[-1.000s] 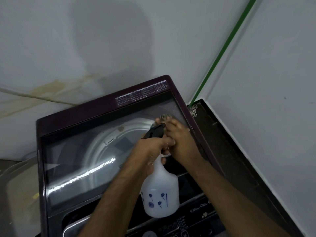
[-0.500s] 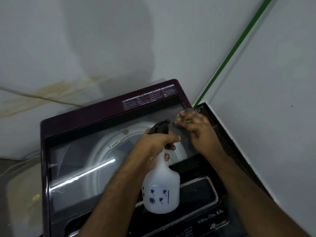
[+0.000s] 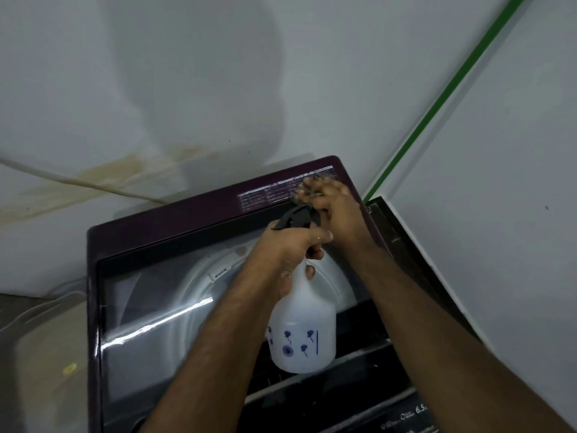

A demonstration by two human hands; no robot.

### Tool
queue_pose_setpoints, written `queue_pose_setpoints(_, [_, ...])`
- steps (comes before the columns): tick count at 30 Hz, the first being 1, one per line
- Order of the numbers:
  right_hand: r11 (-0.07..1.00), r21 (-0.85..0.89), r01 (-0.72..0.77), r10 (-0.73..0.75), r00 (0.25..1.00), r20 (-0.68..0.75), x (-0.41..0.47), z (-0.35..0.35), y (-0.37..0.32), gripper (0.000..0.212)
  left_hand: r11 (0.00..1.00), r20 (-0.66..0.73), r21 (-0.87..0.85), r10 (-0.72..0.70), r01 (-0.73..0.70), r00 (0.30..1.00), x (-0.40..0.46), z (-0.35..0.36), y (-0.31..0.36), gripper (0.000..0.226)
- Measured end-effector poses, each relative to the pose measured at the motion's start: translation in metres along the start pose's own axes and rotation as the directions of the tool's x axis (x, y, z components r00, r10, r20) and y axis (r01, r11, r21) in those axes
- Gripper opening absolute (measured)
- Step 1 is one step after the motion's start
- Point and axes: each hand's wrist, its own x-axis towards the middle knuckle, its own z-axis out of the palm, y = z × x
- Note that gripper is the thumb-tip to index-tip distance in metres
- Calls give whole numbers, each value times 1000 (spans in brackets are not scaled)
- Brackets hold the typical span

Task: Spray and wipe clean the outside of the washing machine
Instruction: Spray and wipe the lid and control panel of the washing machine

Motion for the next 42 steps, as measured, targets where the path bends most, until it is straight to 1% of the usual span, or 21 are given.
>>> queue_pose_setpoints(1, [996, 11, 89, -90, 993, 81, -6, 0, -4, 26, 1000, -6, 0, 14, -14, 1000, 0, -2, 1, 17])
queue_pose_setpoints(2, [985, 25, 171, -173, 974, 144, -19, -2, 1, 26, 1000, -11, -2, 27, -27, 1000, 0, -5, 0, 15])
queue_pose_setpoints(3, [971, 37, 236, -239, 956, 168, -34, -7, 9, 32, 999, -12, -3, 37, -37, 999, 1, -9, 0, 16])
queue_pose_setpoints(4, [966, 37, 255, -258, 957, 135, -50, -14, 20, 43, 999, -8, 2, 45, -45, 999, 1, -12, -1, 16])
queue_pose_setpoints(5, [973, 2, 233, -232, 971, 53, -57, -19, 31, 53, 999, -2, 11, 50, -49, 999, 2, -15, -1, 16])
queue_pose_setpoints(6, [987, -20, 161, -161, 986, -40, -56, -22, 38, 57, 998, 1, 19, 52, -52, 999, 1, -17, -1, 15])
queue_pose_setpoints(8, [999, 11, -34, 36, 982, -183, -35, -19, 42, 54, 998, 3, 32, 48, -48, 999, 1, -17, -2, 15])
queue_pose_setpoints(9, [995, 7, -99, 98, 976, -192, -21, -15, 37, 52, 998, 4, 37, 47, -47, 999, 1, -15, -3, 14])
queue_pose_setpoints(10, [992, -24, -123, 117, 980, -160, -11, -11, 32, 50, 998, 10, 43, 47, -47, 999, 1, -11, -3, 14])
queue_pose_setpoints(11, [993, -71, -89, 81, 991, -109, -7, -7, 28, 47, 998, 18, 48, 40, -41, 999, 1, -6, -3, 13])
queue_pose_setpoints(13, [988, -145, 45, -50, 998, -35, -25, -8, 25, 39, 999, 34, 47, 23, -25, 999, 0, 5, -3, 12])
queue_pose_setpoints(15, [986, -113, 121, -125, 992, -25, -68, -16, 28, 41, 999, 52, 37, 14, -16, 999, 2, 18, -4, 12])
queue_pose_setpoints(16, [990, -92, 111, -114, 993, -37, -89, -20, 28, 45, 999, 62, 40, 15, -17, 998, 3, 23, -5, 12])
queue_pose_setpoints(18, [999, -41, 6, -9, 997, -80, -120, -24, 34, 49, 998, 83, 61, 22, -27, 996, 4, 35, -6, 13])
queue_pose_setpoints(21, [986, 48, -159, 165, 970, -177, -116, -20, 36, 48, 997, 83, 65, 23, -29, 996, 6, 45, -9, 15])
queue_pose_setpoints(24, [960, -41, -279, 259, 931, -258, -73, -16, 28, 53, 998, 63, 52, 21, -24, 998, 9, 46, -7, 19])
queue_pose_setpoints(27, [922, -33, -385, 362, 890, -277, -29, -6, 25, 51, 1000, 52, 15, 27, -28, 998, 16, 39, 1, 18])
queue_pose_setpoints(32, [909, -183, -375, 302, 894, -331, 14, 11, 11, 55, 998, 24, -23, 58, -57, 998, 28, 25, 17, 15])
queue_pose_setpoints(35, [921, -252, -298, 230, 936, -266, 41, 18, 5, 54, 996, 11, -46, 76, -76, 997, 34, 10, 24, 15])
queue_pose_setpoints(38, [951, -241, -192, 148, 971, -186, 60, 28, -13, 50, 994, -16, -67, 86, -87, 996, 31, -12, 25, 13])
queue_pose_setpoints(42, [974, -200, -104, 82, 990, -114, 65, 48, -45, 47, 994, -63, -71, 75, -79, 995, 20, -49, 16, 11])
